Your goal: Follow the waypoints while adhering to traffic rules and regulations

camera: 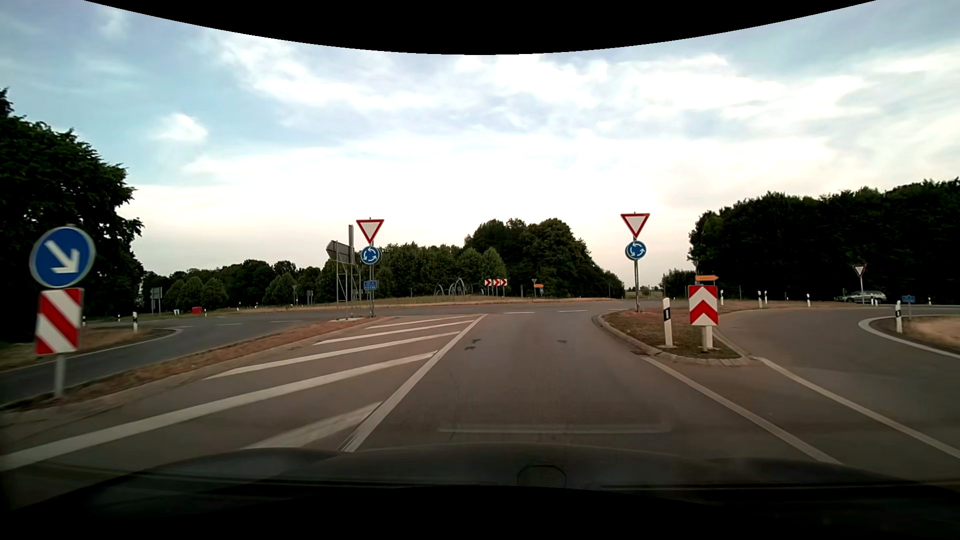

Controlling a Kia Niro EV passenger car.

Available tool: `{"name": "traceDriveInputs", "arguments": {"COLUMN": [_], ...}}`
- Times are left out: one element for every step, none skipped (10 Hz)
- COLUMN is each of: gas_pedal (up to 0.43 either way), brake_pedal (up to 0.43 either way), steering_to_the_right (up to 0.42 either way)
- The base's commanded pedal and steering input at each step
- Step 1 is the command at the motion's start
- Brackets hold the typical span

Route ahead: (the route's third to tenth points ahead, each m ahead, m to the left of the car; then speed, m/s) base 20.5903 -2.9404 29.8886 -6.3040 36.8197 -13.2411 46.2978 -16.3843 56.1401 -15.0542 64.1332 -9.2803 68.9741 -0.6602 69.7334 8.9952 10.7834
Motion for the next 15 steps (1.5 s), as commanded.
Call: {"name": "traceDriveInputs", "arguments": {"gas_pedal": [0.000,0.000,0.000,0.000,0.000,0.000,0.000,0.000,0.000,0.000,0.079,0.098,0.098,0.098,0.098], "brake_pedal": [0.287,0.287,0.280,0.262,0.171,0.006,0.006,0.012,0.006,0.006,0.012,0.012,0.012,0.006,0.006], "steering_to_the_right": [0.013,0.013,0.014,0.018,0.025,0.033,0.042,0.053,0.061,0.073,0.083,0.092,0.105,0.126,0.140]}}
